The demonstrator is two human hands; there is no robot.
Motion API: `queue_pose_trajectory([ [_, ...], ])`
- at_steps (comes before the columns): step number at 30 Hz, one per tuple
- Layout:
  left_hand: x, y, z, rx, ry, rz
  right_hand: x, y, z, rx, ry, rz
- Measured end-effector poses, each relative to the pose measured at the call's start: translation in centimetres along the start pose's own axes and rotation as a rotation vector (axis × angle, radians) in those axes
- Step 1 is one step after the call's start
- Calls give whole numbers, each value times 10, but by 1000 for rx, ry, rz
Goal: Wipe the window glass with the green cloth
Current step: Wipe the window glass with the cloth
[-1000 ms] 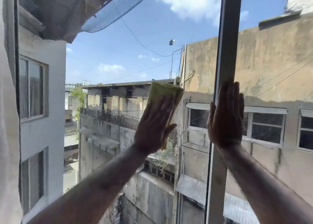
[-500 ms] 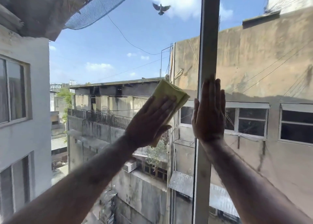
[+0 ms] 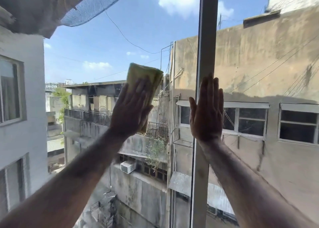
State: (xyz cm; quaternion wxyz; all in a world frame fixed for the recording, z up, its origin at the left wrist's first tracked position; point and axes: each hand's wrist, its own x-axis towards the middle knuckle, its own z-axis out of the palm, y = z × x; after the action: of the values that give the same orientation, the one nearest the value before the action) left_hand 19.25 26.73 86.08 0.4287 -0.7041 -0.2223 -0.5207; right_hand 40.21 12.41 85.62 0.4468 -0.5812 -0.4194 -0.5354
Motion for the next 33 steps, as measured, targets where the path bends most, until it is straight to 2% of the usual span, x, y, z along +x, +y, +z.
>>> queue_pose_trajectory([
  [2, 10, -2, -6, -35, 62, -431, 0, 0, 0, 5, 4, 4],
  [3, 11, 8, -6, -54, 82, -527, 0, 0, 0, 5, 6, 4],
  [4, 9, 21, -5, -75, 81, -496, 0, 0, 0, 3, 10, 1],
  [5, 0, 36, -1, -90, 50, -337, 0, 0, 1, 0, 16, -1],
  [8, -46, 48, 6, -10, -134, 409, 0, 0, 2, -13, 23, -5],
  [9, -55, 34, 5, 27, -157, 511, 0, 1, 3, -12, 23, -6],
  [10, -60, 18, 4, 34, -135, 475, 0, 1, 4, -10, 27, -7],
  [11, -64, 4, 3, 18, -97, 315, -1, 1, 4, -9, 32, -9],
  [14, -66, -30, -3, -42, 31, -468, -1, 2, 7, -9, 50, -13],
  [15, -61, -28, -4, -32, 67, -641, -1, 2, 8, -8, 51, -16],
  [16, -55, -21, -3, -39, 103, -731, -2, 3, 9, -6, 49, -19],
  [17, -51, -11, -2, -53, 112, -717, -2, 3, 9, -4, 47, -22],
  [18, -50, 0, -1, -67, 81, -566, -2, 4, 10, -4, 46, -25],
  [21, -75, 6, 4, -38, -164, 324, -4, 5, 9, -11, 34, -23],
  [22, -81, -10, 1, 6, -193, 453, -4, 4, 8, -9, 29, -22],
  [23, -86, -26, -2, 32, -174, 428, -3, 4, 7, -7, 26, -19],
  [24, -91, -40, -4, 39, -130, 279, -4, 3, 6, -8, 24, -17],
  [25, -95, -54, -7, 28, -73, 25, -4, 2, 6, -8, 22, -15],
  [27, -98, -67, -13, -10, 4, -587, -5, 2, 5, -4, 18, -15],
  [28, -94, -63, -13, -56, 35, -807, -5, 2, 5, 0, 18, -16],
  [29, -91, -54, -13, -95, 48, -907, -5, 1, 5, 5, 17, -20],
  [30, -91, -43, -11, -109, 29, -850, -5, 1, 5, 6, 18, -24],
  [31, -97, -32, -8, -103, -21, -629, -4, 2, 5, 3, 20, -25],
  [33, -126, -25, -5, -81, -155, 20, -5, 3, 5, 3, 18, -28],
])
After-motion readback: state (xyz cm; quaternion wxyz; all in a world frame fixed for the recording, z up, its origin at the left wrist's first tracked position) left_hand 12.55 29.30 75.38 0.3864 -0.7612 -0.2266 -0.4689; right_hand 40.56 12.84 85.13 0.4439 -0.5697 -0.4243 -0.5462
